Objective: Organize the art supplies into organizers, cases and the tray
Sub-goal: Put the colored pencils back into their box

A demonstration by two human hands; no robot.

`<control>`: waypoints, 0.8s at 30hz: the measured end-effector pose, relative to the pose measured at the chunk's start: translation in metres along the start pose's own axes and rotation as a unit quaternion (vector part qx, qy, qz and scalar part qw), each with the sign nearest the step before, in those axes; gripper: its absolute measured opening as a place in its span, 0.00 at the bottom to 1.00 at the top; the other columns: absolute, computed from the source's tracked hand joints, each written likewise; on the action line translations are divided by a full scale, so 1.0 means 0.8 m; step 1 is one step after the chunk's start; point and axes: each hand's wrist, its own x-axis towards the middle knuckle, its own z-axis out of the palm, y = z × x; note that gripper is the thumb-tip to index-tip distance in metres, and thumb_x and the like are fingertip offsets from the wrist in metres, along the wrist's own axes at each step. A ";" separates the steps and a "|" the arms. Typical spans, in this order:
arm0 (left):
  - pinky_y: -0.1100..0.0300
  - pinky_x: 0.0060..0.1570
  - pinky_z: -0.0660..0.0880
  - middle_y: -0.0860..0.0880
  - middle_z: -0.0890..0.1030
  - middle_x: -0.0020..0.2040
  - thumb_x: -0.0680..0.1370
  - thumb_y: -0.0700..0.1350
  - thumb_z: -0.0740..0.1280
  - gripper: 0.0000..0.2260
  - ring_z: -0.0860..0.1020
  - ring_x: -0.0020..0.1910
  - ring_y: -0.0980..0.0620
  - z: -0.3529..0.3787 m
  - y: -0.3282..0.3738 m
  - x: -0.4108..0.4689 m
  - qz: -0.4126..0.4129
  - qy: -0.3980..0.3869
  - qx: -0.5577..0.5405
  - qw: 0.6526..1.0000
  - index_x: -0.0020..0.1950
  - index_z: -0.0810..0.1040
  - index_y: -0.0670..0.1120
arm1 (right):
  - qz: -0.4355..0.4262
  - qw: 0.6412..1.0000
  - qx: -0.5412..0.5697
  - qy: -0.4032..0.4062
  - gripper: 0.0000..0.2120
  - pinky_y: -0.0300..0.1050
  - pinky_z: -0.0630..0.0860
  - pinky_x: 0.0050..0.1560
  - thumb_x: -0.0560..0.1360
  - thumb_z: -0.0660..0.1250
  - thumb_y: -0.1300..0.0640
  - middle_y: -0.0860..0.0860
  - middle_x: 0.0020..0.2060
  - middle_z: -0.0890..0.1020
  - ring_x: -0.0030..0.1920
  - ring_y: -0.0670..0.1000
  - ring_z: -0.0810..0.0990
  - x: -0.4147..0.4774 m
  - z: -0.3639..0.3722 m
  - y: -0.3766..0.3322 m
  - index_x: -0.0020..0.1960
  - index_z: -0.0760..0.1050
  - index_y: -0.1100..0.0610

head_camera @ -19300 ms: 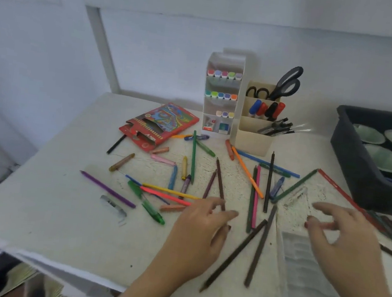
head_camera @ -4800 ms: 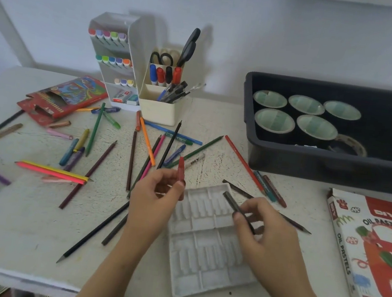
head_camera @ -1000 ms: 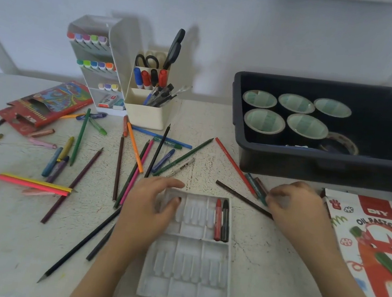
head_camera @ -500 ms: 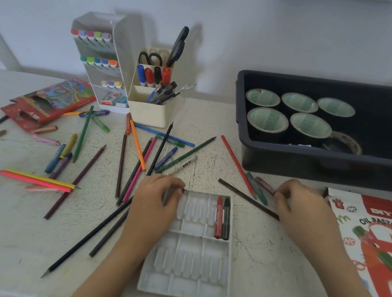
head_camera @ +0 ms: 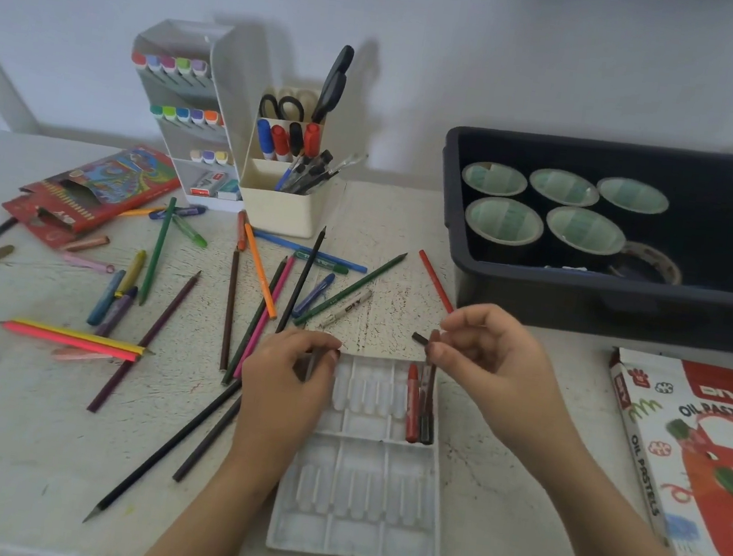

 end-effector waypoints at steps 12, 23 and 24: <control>0.76 0.45 0.70 0.62 0.79 0.41 0.72 0.35 0.70 0.12 0.77 0.45 0.63 0.001 -0.003 0.001 0.003 0.007 0.001 1.000 0.44 0.81 0.53 | 0.019 0.992 -0.124 0.000 0.07 0.31 0.73 0.35 0.71 0.73 0.55 0.42 0.36 0.80 0.36 0.40 0.75 -0.001 0.030 0.021 0.44 0.77 0.46; 0.75 0.44 0.70 0.61 0.79 0.40 0.72 0.35 0.70 0.12 0.77 0.44 0.61 0.002 -0.005 0.002 0.005 0.004 -0.001 1.000 0.43 0.80 0.54 | 0.000 0.970 -0.243 -0.023 0.19 0.34 0.68 0.48 0.72 0.71 0.51 0.38 0.47 0.68 0.48 0.35 0.68 -0.006 0.037 0.028 0.57 0.66 0.39; 0.75 0.45 0.70 0.61 0.79 0.40 0.73 0.35 0.70 0.12 0.77 0.45 0.61 0.002 -0.005 0.002 0.004 0.004 -0.002 1.000 0.43 0.80 0.54 | 0.002 0.970 -0.242 -0.018 0.19 0.33 0.67 0.47 0.72 0.71 0.51 0.38 0.48 0.67 0.48 0.35 0.68 -0.007 0.038 0.028 0.57 0.66 0.39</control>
